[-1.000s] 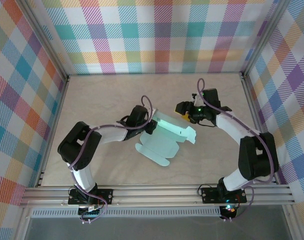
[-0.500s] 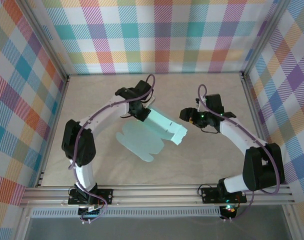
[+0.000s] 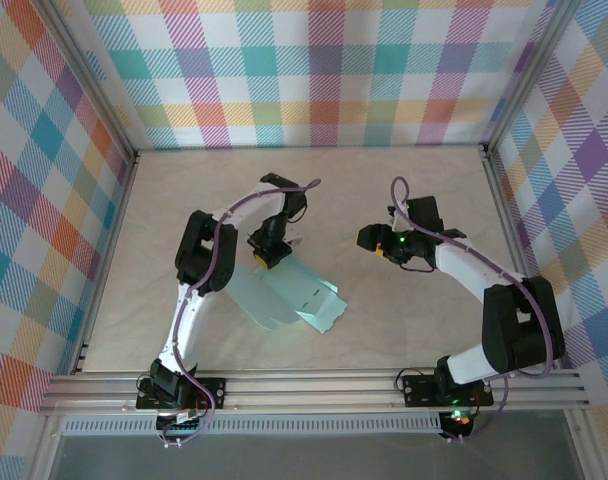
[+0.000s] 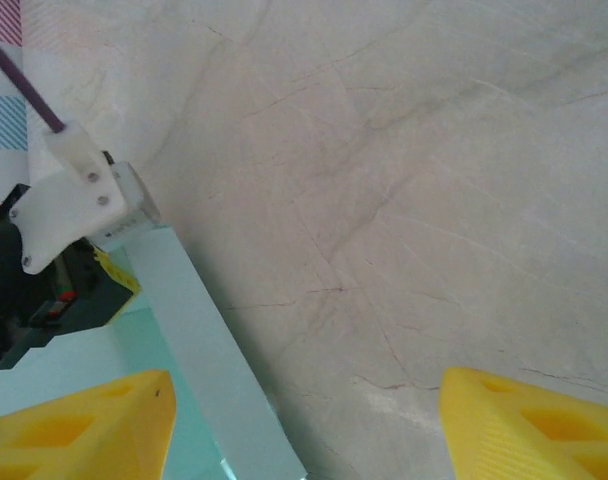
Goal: Fold the paper box
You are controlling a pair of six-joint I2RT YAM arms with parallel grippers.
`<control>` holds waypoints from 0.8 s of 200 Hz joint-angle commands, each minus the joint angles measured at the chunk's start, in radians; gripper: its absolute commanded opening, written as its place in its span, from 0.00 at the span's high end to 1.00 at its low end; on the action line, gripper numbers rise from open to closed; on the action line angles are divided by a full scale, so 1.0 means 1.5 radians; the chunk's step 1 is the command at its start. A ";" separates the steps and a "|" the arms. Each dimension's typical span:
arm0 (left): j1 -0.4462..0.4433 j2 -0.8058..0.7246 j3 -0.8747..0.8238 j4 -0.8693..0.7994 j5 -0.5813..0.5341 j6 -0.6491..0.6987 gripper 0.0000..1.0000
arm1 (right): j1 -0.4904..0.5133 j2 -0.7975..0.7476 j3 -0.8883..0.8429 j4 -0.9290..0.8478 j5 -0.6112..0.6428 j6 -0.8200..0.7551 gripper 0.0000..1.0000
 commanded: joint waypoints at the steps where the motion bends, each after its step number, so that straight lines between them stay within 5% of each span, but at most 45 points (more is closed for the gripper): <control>1: 0.001 0.017 0.027 -0.060 0.034 0.025 0.95 | 0.001 0.016 -0.015 0.017 -0.013 -0.012 0.30; 100: -0.005 0.024 0.076 -0.088 -0.005 0.004 0.74 | 0.000 0.052 -0.012 0.029 -0.012 -0.024 0.30; 117: -0.010 0.018 0.084 -0.088 -0.011 0.001 0.67 | 0.001 0.050 -0.015 0.032 -0.012 -0.025 0.30; 147: -0.017 -0.039 0.085 -0.034 -0.020 -0.004 0.40 | 0.000 0.048 -0.013 0.039 -0.018 -0.035 0.30; 160: -0.017 -0.076 0.081 0.008 -0.022 -0.018 0.37 | 0.003 0.047 -0.010 0.043 -0.023 -0.045 0.29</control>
